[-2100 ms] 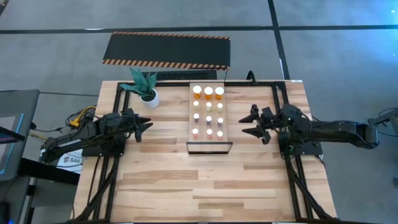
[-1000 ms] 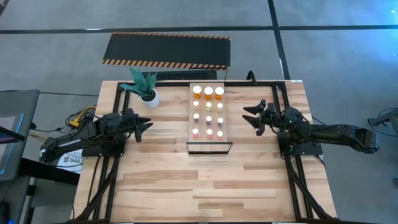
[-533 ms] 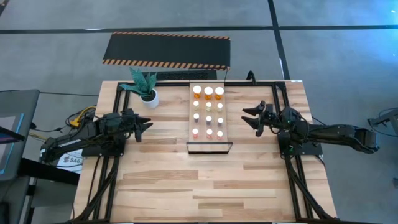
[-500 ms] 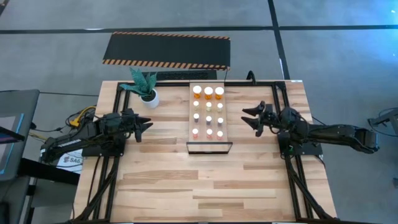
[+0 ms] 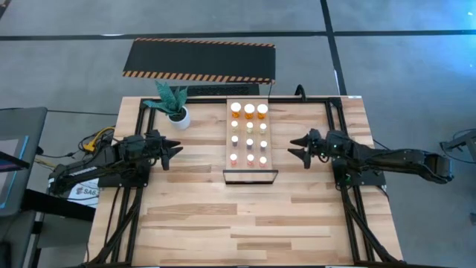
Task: Pick and place medicine bottles onto shelf by color
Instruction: Return to Home Position
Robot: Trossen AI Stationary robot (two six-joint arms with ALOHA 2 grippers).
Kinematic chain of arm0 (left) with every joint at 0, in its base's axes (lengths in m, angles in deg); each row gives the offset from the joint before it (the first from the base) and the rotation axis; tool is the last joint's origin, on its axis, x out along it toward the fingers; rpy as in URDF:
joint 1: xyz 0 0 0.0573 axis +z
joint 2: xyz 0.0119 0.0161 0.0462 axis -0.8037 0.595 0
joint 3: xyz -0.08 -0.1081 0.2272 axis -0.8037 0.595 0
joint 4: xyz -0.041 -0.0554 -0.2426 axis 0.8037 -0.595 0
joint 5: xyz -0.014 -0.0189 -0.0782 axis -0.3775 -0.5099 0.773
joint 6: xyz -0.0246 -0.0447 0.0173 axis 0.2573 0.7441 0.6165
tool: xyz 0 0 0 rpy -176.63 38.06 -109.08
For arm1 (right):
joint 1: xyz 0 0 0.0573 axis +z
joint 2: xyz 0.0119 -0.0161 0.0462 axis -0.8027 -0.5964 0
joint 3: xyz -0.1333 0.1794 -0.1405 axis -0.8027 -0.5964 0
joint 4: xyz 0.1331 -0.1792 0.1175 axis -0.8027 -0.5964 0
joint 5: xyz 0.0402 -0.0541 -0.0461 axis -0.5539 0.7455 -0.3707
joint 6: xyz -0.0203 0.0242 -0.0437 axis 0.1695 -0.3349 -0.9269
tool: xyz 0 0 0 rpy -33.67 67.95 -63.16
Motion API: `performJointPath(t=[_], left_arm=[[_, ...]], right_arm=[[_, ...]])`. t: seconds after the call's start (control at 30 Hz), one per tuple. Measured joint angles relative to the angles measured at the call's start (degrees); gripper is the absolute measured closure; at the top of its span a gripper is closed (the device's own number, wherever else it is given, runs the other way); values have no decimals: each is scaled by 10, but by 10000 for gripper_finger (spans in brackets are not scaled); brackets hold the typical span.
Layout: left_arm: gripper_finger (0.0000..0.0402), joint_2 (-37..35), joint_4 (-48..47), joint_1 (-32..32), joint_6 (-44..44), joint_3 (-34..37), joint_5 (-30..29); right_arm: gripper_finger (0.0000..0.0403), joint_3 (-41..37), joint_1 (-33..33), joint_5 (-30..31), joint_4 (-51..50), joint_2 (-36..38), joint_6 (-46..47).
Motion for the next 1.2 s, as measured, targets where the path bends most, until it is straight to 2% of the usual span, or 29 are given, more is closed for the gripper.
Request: performJointPath(t=[0.43,1.0,1.2], left_arm=[[274,0,0,0,0,0,0],[274,0,2,0,7,0,-1],[274,0,68,0,37,2,-1]], right_arm=[[157,0,0,0,-119,0,0],[157,0,0,0,-122,0,-1],[157,0,0,0,-122,0,-1]])
